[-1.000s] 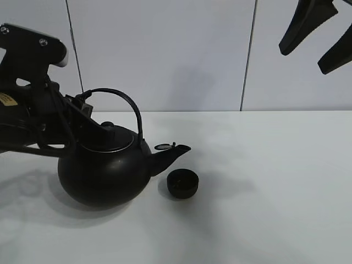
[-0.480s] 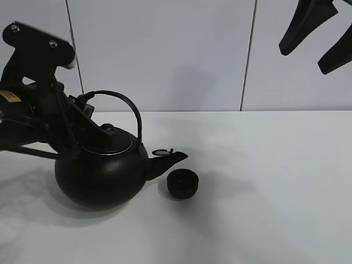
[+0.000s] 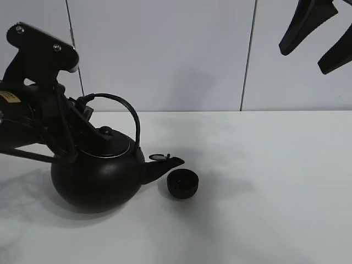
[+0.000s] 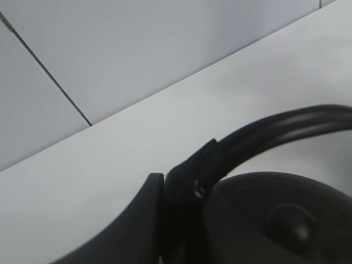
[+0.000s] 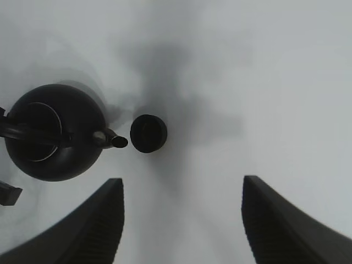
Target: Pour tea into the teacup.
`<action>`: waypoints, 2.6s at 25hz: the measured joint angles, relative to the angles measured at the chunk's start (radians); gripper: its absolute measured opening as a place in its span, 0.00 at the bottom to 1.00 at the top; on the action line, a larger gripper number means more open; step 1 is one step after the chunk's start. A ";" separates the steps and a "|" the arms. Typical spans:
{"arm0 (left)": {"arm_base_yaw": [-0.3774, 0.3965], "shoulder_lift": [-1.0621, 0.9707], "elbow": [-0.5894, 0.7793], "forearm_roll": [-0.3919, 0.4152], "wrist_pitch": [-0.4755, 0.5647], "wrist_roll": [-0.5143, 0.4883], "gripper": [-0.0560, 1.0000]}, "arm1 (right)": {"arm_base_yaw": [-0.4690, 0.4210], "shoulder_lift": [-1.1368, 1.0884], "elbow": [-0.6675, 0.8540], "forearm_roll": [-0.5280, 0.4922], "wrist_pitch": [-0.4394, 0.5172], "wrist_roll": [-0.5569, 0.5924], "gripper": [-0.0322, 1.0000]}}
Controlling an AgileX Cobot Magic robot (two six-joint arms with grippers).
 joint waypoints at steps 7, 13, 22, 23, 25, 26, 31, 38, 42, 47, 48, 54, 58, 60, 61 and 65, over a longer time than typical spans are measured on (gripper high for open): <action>0.000 0.000 0.000 -0.039 0.000 0.020 0.16 | 0.000 0.000 0.000 0.000 0.000 -0.001 0.45; 0.000 0.000 -0.001 -0.040 0.001 0.048 0.16 | 0.000 0.000 0.000 0.000 0.000 -0.001 0.45; 0.000 0.000 -0.062 -0.045 0.054 0.130 0.16 | 0.000 0.000 0.000 0.000 -0.002 -0.001 0.45; 0.000 0.000 -0.063 -0.044 0.056 0.131 0.16 | 0.000 0.000 0.000 0.000 -0.002 -0.001 0.45; 0.000 0.000 -0.063 -0.044 0.057 0.139 0.16 | 0.000 0.000 0.000 0.000 -0.002 -0.001 0.45; 0.000 0.000 -0.063 -0.044 0.059 0.148 0.16 | 0.000 0.000 0.000 0.000 -0.002 -0.001 0.45; 0.000 0.000 -0.063 -0.045 0.059 0.193 0.16 | 0.000 0.000 0.000 0.000 -0.002 -0.001 0.45; 0.000 0.000 -0.063 -0.045 0.059 0.213 0.16 | 0.000 0.000 0.000 0.000 -0.002 -0.001 0.45; 0.001 0.000 -0.063 -0.045 0.059 0.217 0.16 | 0.000 0.000 0.000 0.000 -0.002 -0.001 0.45; 0.001 0.000 -0.063 -0.045 0.059 0.217 0.16 | 0.000 0.000 0.000 0.001 -0.001 -0.001 0.45; 0.001 0.000 -0.063 -0.045 0.059 0.217 0.16 | 0.000 0.000 0.000 0.001 -0.001 -0.001 0.45; 0.001 0.000 -0.063 -0.045 0.059 0.217 0.16 | 0.000 0.000 0.000 0.004 -0.001 -0.001 0.45; 0.001 0.000 -0.063 -0.045 0.059 0.217 0.16 | 0.000 0.000 0.000 0.004 -0.001 -0.001 0.45; 0.001 0.000 -0.063 -0.045 0.059 0.206 0.16 | 0.000 0.000 0.000 0.004 -0.001 -0.001 0.45; 0.001 0.000 -0.063 -0.045 0.059 0.187 0.16 | 0.000 0.000 0.000 0.004 -0.001 -0.001 0.45; 0.001 0.000 -0.063 -0.045 0.048 0.076 0.16 | 0.000 0.000 0.000 0.004 -0.001 -0.001 0.45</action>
